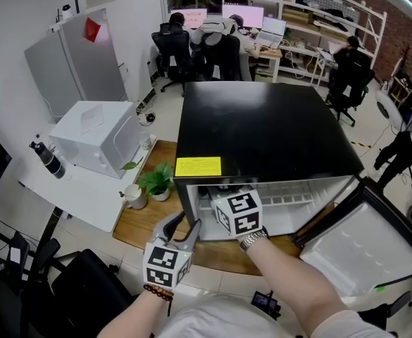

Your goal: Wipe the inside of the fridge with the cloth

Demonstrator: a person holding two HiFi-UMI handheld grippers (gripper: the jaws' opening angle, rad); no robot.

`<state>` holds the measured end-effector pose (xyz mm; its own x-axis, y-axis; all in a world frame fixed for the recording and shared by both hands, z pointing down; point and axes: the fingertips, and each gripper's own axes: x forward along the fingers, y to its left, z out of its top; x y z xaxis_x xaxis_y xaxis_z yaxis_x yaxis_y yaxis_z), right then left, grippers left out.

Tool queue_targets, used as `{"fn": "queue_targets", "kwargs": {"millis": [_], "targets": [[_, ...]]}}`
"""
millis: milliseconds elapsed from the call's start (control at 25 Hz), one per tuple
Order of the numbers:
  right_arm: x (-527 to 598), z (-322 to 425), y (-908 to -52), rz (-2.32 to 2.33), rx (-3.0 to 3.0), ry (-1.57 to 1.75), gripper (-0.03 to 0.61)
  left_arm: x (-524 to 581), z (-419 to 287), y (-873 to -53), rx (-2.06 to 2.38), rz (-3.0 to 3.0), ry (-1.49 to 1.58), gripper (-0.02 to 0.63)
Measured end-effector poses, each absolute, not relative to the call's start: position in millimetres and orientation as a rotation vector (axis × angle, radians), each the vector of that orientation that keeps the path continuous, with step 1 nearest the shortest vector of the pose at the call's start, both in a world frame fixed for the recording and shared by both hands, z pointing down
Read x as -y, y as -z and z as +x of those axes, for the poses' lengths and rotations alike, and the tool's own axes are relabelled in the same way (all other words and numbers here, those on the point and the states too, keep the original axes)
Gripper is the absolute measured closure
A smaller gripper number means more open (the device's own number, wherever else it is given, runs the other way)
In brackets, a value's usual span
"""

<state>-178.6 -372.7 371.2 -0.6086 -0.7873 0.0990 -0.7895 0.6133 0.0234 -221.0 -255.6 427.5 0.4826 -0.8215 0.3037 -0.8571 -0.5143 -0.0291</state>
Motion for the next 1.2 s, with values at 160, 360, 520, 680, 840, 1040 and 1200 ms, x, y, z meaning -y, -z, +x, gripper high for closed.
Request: {"fn": "queue_targets", "kwargs": {"millis": [160, 360, 520, 680, 840, 1040, 1200], "targets": [[383, -179, -374, 1.356, 2.697, -0.030, 0.431, 255, -220, -426, 1.474, 2.595, -0.424, 0.448], [396, -179, -377, 1.386, 2.653, -0.024, 0.431, 255, -220, -423, 1.466, 2.596, -0.420, 0.448], [406, -177, -379, 1.422, 2.611, -0.023, 0.431, 255, -220, -423, 1.461, 2.600, -0.426, 0.448], [411, -176, -375, 1.446, 2.579, -0.005, 0.431, 255, -221, -424, 1.459, 2.605, -0.437, 0.448], [418, -171, -384, 1.464, 2.550, 0.010, 0.431, 256, -221, -426, 1.459, 2.612, -0.445, 0.448], [418, -163, -374, 1.494, 2.516, 0.024, 0.431, 257, -222, -426, 1.458, 2.618, -0.454, 0.448], [422, -154, -376, 1.524, 2.486, 0.023, 0.431, 257, -221, -424, 1.450, 2.620, -0.445, 0.448]]}}
